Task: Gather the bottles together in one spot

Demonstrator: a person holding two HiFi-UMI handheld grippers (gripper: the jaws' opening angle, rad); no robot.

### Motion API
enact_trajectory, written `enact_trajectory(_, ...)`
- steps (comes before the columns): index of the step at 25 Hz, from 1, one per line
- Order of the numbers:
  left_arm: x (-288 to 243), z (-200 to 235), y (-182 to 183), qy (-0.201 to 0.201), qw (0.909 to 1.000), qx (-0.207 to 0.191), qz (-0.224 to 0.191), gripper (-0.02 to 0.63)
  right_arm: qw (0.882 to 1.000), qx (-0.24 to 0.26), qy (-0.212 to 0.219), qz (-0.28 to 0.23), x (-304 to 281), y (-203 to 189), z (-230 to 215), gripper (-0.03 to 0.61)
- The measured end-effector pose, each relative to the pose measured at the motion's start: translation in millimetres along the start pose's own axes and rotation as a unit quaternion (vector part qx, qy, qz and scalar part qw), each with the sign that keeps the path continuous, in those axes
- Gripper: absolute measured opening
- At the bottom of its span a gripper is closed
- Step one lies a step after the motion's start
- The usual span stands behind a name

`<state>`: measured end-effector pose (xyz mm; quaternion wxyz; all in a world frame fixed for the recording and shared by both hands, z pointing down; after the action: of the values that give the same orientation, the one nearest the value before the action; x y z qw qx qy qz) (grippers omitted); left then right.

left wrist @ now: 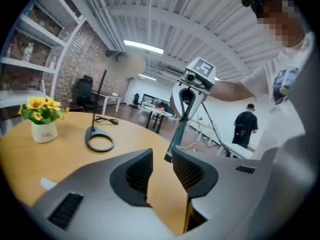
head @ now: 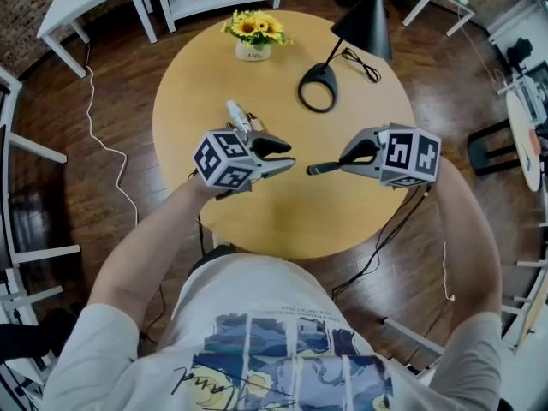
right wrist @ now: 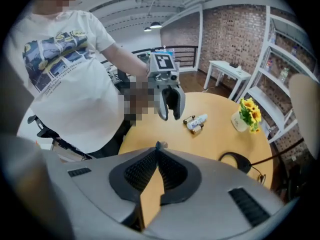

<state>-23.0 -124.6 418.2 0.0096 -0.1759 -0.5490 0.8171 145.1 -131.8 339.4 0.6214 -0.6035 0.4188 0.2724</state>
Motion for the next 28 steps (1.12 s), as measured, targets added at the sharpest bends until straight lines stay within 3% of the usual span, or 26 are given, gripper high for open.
enact_trajectory(3,13,13,-1,0.075,0.9971,-0.008,0.004,0.11,0.999,-0.027,-0.029,0.032,-4,-21,-21,0.026)
enact_trajectory(9,29,15,-13,0.141,0.9898,0.016,0.013,0.11,0.99,-0.076,-0.066,0.103,-24,-59,-64,0.026)
enact_trajectory(13,39,10,-22,0.158,0.9871,0.023,0.016,0.11,0.982,-0.111,-0.079,0.133,-45,-77,-97,0.026)
enact_trajectory(18,54,4,-34,0.162,0.9858,0.033,0.03,0.11,0.977,-0.112,-0.077,0.164,-70,-91,-128,0.026)
enact_trajectory(28,67,5,-50,0.17,0.9833,0.056,0.032,0.11,0.97,-0.12,-0.063,0.201,-92,-117,-150,0.026)
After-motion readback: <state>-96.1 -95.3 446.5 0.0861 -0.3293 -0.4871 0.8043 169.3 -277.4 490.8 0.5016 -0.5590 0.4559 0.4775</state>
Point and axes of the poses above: the fingertips, and each gripper's own axes: x backward along the fingers, z to its left, y out of its top, the point moved 7 cm from there along x, backward along the fingers, and after that the axes turned 4 degrees about -z, right-handed, at the moved point
